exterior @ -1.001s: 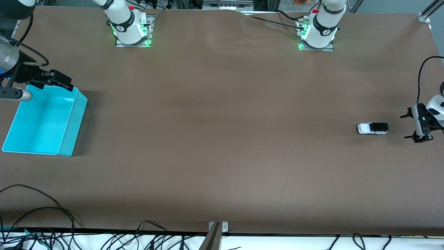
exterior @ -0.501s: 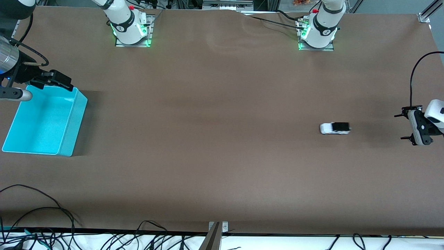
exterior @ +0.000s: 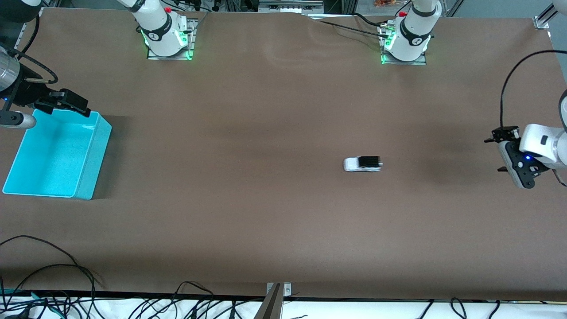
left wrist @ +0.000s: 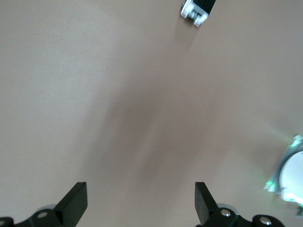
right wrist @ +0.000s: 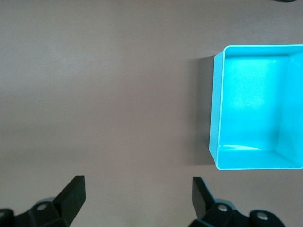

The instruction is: Wind and store white jeep toy

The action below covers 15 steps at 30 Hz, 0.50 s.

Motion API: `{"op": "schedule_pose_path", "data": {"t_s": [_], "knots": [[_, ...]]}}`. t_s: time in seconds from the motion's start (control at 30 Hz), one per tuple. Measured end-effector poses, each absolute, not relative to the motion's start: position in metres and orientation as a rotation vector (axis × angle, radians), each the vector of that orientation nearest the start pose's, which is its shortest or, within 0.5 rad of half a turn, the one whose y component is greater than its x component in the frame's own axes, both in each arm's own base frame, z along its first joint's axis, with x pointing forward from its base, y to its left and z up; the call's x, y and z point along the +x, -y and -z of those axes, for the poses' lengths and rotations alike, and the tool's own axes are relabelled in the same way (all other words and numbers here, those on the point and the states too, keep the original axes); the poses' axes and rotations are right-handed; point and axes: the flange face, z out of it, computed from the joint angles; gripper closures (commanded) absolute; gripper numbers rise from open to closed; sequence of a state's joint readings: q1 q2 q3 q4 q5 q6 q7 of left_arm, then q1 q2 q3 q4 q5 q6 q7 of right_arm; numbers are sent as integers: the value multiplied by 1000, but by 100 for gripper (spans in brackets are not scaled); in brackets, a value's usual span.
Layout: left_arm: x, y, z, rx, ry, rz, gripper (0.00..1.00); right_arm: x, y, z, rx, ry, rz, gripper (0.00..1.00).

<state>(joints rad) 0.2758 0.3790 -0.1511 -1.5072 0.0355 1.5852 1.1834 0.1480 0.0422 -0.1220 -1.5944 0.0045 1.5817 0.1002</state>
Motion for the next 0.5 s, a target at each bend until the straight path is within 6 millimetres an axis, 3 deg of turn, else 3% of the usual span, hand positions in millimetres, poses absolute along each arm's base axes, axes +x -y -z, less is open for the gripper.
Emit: {"op": "schedule_pose_path", "data": {"t_s": [0.23,0.5], "knots": [[624,-49,-457,-2918,-1532,-466,0,567,-21,-586,-3144,-104,-112,0],[621,8,-470,-2971,-1359,-523,0,567,-25,-574,-3146,-96,-179,0]]}}
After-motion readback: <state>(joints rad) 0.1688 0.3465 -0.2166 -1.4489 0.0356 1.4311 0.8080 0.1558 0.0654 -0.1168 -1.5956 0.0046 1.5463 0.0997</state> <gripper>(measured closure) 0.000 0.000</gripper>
